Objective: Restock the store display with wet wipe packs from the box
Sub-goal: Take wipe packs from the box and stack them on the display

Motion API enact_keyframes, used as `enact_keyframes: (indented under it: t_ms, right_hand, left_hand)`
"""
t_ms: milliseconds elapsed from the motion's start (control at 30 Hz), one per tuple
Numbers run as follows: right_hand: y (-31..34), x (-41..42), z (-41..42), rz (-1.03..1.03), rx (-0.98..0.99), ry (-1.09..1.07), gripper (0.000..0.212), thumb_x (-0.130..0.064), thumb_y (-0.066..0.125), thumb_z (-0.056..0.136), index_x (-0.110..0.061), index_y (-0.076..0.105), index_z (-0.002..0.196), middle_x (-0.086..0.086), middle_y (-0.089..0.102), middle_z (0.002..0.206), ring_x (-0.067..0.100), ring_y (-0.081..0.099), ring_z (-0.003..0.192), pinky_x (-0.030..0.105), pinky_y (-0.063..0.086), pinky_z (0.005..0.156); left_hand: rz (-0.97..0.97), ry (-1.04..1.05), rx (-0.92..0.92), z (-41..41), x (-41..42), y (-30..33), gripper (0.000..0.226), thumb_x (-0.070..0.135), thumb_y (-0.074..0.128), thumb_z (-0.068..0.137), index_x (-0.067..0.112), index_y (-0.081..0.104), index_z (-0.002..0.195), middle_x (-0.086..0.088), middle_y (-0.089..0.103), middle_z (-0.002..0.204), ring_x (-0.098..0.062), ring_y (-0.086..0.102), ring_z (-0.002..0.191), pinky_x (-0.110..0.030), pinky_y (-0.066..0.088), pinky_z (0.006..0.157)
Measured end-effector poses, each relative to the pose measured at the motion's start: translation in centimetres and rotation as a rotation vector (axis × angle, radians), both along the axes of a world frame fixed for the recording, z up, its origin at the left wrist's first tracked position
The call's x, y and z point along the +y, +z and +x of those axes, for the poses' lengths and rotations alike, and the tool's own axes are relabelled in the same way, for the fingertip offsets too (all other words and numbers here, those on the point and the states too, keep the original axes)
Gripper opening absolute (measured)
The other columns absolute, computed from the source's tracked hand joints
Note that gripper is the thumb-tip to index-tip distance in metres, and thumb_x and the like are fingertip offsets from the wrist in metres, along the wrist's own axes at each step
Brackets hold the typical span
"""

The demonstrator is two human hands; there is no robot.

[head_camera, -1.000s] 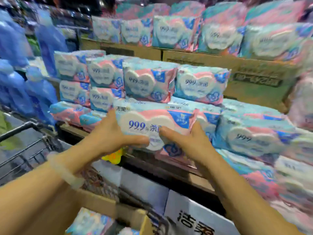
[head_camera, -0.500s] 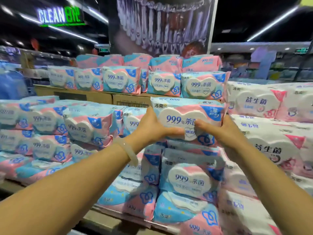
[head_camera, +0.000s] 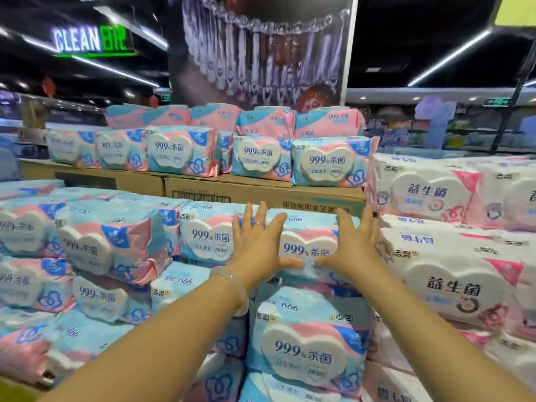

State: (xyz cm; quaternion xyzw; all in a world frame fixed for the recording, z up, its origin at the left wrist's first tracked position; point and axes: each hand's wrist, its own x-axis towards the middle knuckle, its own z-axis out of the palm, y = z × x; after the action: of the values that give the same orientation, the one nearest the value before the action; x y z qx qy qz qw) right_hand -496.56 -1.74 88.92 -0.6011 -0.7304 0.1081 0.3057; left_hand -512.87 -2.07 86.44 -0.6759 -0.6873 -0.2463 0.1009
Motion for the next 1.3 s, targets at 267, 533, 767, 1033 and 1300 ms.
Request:
enact_keyframes:
  t_ms: [267, 533, 767, 1033, 1300]
  right_hand:
    - [-0.8, 1.4, -0.8, 0.037, -0.366, 0.004, 0.107, -0.051, 0.078, 0.068, -0.03, 0.011, 0.15, 0.014, -0.012, 0.16, 0.042, -0.023, 0.143, 0.05, -0.009, 0.118]
    - [0.5, -3.3, -1.6, 0.189, -0.533, -0.025, 0.105, -0.053, 0.07, 0.078, -0.024, 0.002, 0.153, 0.007, -0.023, 0.16, 0.039, -0.023, 0.145, 0.056, -0.005, 0.117]
    - [-4.3, -12.2, -12.3, 0.238, -0.624, 0.632, 0.084, -0.033, 0.064, 0.085, -0.009, 0.018, 0.151, 0.009, 0.007, 0.162, 0.026, 0.007, 0.15, 0.041, 0.016, 0.119]
    - [-20.2, -21.6, -26.1, -0.038, -0.818, 1.04, 0.078, -0.031, 0.064, 0.087, -0.008, 0.023, 0.149, 0.014, 0.013, 0.158, 0.031, 0.013, 0.147, 0.047, 0.023, 0.115]
    - [-35.3, -26.9, -34.7, -0.489, -0.9, 1.092, 0.07, -0.037, 0.064, 0.083, -0.007, 0.037, 0.139, 0.018, 0.026, 0.152, 0.034, 0.025, 0.142, 0.045, 0.026, 0.117]
  left_hand:
    - [-0.034, 0.024, 0.093, -0.3, 0.8, -0.2, 0.104, 0.07, 0.061, 0.068, 0.032, 0.009, 0.149, -0.007, -0.003, 0.16, -0.033, -0.009, 0.146, -0.053, -0.01, 0.115]
    - [-0.024, -0.053, -0.093, -0.9, -4.0, -0.2, 0.107, 0.057, 0.062, 0.078, 0.018, -0.006, 0.151, -0.007, -0.01, 0.16, -0.024, -0.013, 0.148, -0.048, 0.0, 0.12]
    - [-0.083, -0.026, 0.012, -9.1, -13.9, -7.3, 0.093, 0.041, 0.052, 0.069, 0.003, 0.021, 0.148, -0.015, 0.021, 0.156, -0.028, 0.018, 0.146, -0.046, 0.022, 0.116]
    - [-0.698, 0.536, 0.026, -23.8, -32.0, -20.3, 0.1, 0.052, 0.063, 0.08, 0.01, 0.005, 0.15, -0.01, -0.002, 0.16, -0.027, 0.002, 0.148, -0.049, 0.014, 0.118]
    - [-0.939, 0.696, -0.205, -33.4, -43.0, -32.6, 0.106, 0.058, 0.067, 0.073, 0.004, 0.014, 0.147, -0.018, 0.014, 0.156, -0.034, 0.014, 0.145, -0.04, 0.019, 0.119]
